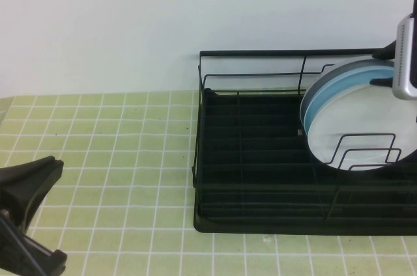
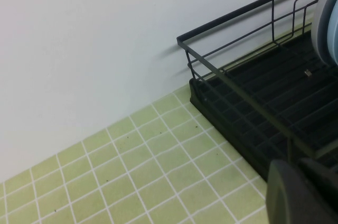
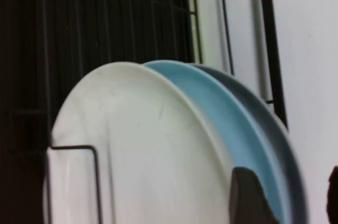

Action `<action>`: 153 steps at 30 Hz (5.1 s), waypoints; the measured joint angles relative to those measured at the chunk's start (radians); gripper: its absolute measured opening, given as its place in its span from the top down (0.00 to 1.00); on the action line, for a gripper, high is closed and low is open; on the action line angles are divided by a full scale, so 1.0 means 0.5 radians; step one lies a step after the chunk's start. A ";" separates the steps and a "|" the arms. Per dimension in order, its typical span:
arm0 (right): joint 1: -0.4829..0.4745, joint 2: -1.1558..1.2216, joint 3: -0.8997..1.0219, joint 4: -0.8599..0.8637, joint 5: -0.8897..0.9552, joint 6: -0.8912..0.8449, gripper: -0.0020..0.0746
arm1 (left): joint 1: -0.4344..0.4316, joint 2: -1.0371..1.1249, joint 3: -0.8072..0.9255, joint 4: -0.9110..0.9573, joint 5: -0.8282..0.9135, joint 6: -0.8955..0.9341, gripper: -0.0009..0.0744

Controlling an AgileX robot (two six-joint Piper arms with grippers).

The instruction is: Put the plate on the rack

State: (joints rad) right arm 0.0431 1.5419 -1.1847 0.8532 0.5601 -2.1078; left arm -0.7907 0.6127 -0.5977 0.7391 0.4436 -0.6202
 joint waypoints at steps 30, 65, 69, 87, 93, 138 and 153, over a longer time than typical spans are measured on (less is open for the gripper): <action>0.000 -1.501 0.832 1.313 -0.585 0.866 0.97 | 0.000 0.000 0.000 0.022 -0.004 -0.007 0.99; 0.019 -2.338 1.519 1.581 -0.826 0.467 0.97 | 0.000 0.000 0.000 0.010 -0.004 -0.010 0.99; 0.019 -2.460 1.592 1.581 -0.813 0.288 0.97 | 0.000 0.000 0.000 0.013 -0.004 -0.010 0.99; -0.069 -2.733 1.746 -0.409 -0.726 2.214 0.97 | 0.000 0.000 0.000 0.013 -0.003 -0.006 0.99; -0.108 -2.944 1.962 -1.637 -0.065 3.920 0.97 | 0.000 0.000 0.000 0.013 -0.003 -0.006 0.99; -0.108 -3.142 2.441 -1.866 -0.468 3.948 0.97 | 1.082 -0.147 0.030 -0.201 -0.169 -0.102 0.99; -0.108 -3.142 2.441 -1.866 -0.477 3.948 0.97 | 1.784 -0.842 0.788 -0.219 -0.647 -0.206 0.99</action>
State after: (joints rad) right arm -0.0110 -0.0291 0.0359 -0.0796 0.3216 -0.1336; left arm 0.1013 0.1917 -0.2037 0.6294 0.1200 -0.7231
